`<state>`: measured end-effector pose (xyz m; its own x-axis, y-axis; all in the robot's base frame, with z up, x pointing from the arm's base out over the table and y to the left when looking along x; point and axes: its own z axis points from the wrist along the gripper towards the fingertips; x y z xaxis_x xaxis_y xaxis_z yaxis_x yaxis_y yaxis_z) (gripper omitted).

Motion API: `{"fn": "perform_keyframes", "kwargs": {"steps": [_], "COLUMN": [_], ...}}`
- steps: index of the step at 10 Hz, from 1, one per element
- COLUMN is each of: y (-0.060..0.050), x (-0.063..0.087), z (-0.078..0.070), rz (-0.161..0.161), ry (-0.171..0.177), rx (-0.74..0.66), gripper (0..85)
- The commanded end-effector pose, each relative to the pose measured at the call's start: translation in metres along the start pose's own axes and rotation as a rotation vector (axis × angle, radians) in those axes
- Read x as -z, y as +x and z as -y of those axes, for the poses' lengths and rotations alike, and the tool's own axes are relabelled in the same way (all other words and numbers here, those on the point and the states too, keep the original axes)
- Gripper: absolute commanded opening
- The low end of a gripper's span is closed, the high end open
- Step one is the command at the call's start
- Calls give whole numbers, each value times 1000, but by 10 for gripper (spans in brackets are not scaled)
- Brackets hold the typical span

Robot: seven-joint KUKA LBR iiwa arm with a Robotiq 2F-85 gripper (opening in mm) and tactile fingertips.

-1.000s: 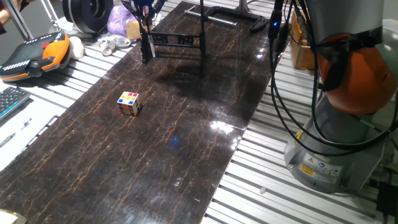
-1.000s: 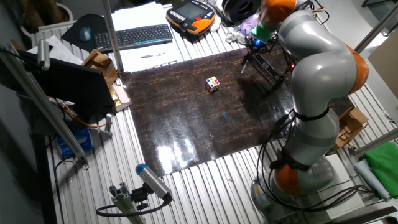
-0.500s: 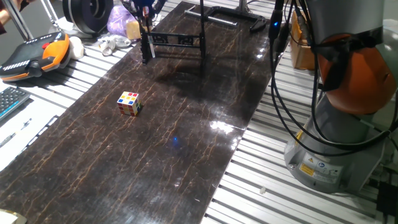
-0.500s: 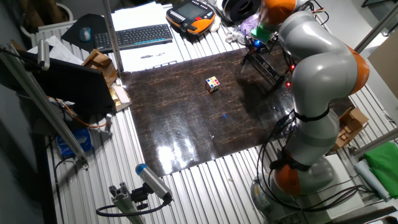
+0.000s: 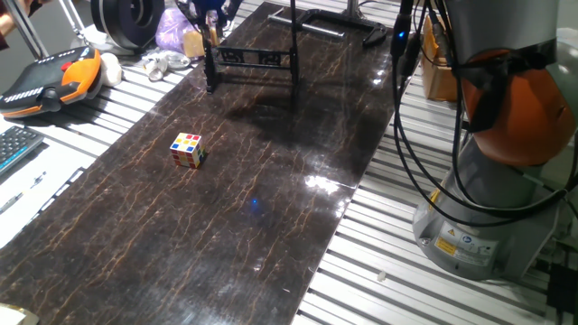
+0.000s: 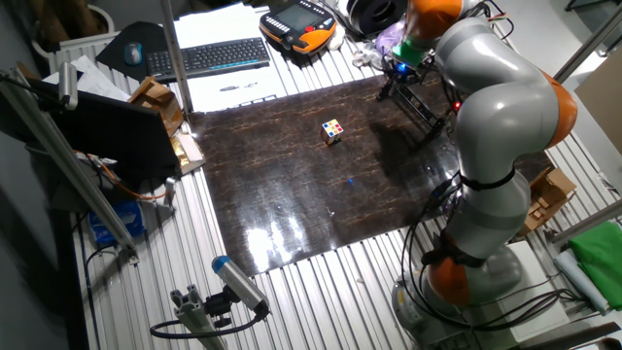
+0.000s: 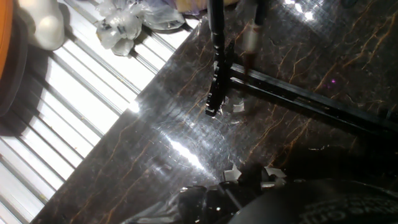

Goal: Place the brush on the pen rack

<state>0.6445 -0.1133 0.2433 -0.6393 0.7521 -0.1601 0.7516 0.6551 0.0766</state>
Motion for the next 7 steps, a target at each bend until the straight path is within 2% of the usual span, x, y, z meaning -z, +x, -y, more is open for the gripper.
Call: {"fn": "perform_keyframes", "kwargs": {"steps": [1, 4, 6, 7], "y": [2, 13, 25, 29], "x": [0, 19, 31, 35], "z": [-1, -7, -13, -11], "rz": [-7, -18, -43, -70], "ry": [-2, 13, 18, 8], "rx": [2, -7, -34, -38], "gripper": [263, 227, 210, 190]}}
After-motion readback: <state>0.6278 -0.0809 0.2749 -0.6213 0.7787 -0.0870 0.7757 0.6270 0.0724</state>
